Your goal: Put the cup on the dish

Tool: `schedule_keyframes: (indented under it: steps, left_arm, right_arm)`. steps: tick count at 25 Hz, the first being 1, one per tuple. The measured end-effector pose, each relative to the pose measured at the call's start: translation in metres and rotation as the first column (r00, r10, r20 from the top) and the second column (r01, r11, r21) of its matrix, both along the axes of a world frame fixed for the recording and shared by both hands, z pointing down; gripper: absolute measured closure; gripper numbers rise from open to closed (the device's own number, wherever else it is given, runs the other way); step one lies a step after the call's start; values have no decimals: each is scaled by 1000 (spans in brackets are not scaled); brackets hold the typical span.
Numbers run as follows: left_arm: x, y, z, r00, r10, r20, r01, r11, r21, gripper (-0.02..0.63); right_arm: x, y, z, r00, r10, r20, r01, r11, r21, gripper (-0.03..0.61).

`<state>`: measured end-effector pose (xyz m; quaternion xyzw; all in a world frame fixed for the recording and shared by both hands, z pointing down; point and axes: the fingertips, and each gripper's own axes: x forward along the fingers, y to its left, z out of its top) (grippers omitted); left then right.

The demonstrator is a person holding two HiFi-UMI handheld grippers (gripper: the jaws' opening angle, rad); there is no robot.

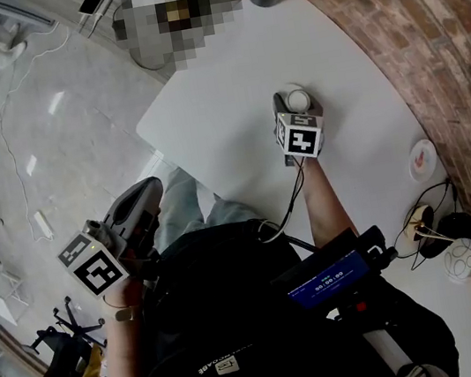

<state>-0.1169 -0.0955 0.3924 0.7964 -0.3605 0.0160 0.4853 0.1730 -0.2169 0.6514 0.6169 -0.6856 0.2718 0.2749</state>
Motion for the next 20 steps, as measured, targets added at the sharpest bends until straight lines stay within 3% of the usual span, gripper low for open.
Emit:
schedule_keyframes:
  steps: [10,20]
  left_arm:
    - [1,4,0,1000,1,-4,-1,1000,4,607]
    - [0,8,-1,1000,-3,-9,4,1000,13,607]
  right_arm:
    - [-2,3,-2,1000,-12,15,12,1000,10,327]
    - [-6,7,-2,999,-24,21,24,1000,17,267]
